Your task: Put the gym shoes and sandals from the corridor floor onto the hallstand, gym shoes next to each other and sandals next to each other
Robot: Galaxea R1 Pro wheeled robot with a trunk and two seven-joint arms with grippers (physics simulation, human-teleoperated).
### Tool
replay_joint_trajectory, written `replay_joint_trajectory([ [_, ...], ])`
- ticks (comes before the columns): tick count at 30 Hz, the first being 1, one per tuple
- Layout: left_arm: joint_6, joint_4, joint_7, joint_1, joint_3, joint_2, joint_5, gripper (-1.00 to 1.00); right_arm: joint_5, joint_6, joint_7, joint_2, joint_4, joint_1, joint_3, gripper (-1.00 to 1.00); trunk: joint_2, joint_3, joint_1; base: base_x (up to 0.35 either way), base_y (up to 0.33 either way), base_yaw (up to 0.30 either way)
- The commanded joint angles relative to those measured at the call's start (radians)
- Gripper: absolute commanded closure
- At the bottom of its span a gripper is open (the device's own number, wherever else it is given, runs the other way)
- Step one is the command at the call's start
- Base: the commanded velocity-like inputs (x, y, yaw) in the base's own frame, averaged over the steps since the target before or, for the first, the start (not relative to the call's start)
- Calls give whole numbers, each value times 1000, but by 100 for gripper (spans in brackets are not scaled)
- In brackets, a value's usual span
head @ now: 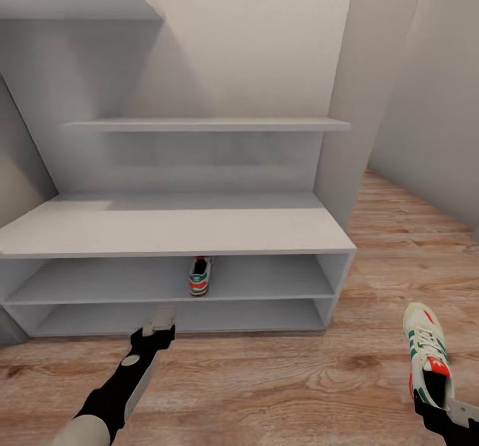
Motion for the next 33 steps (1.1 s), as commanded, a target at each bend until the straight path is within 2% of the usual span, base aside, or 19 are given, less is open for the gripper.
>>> replay_joint_trajectory([
  [1,-34,3,-15,21,-2,3,5,-100,-10,-3,-1,0,0,0,2,100,0,-1,0,-1,310,0],
  [3,-88,6,-61,62,-1,13,5,-100,-10,-4,-1,0,1,0,2,100,0,-1,0,0,310,0],
  [5,-150,8,-113,117,0,36,6,-100,-10,-4,-1,0,4,0,3,100,0,-1,0,0,310,0],
  [6,-202,9,-133,159,1,59,13,-100,-10,-4,-1,1,10,0,3,100,0,-1,0,0,310,0],
  [9,-275,9,-145,220,1,89,54,-100,-9,-4,0,1,14,0,3,100,0,-1,0,0,310,0],
  [12,-311,3,-167,264,0,107,97,-100,-9,-5,1,1,15,0,3,100,0,-1,0,0,310,0],
  [16,-322,6,-224,277,0,113,109,-100,-10,-7,0,8,11,0,3,100,0,-1,0,0,310,0],
  [17,-325,9,-243,281,0,124,112,-100,-11,-8,0,18,11,0,3,100,0,-1,0,-56,310,0],
  [21,-325,9,-248,282,0,131,116,-100,-11,-8,-1,20,11,0,3,100,0,-1,0,-135,290,0],
  [33,-326,8,-249,282,-4,124,114,-100,-12,-9,-1,21,7,0,3,100,0,-1,0,-187,185,0],
])
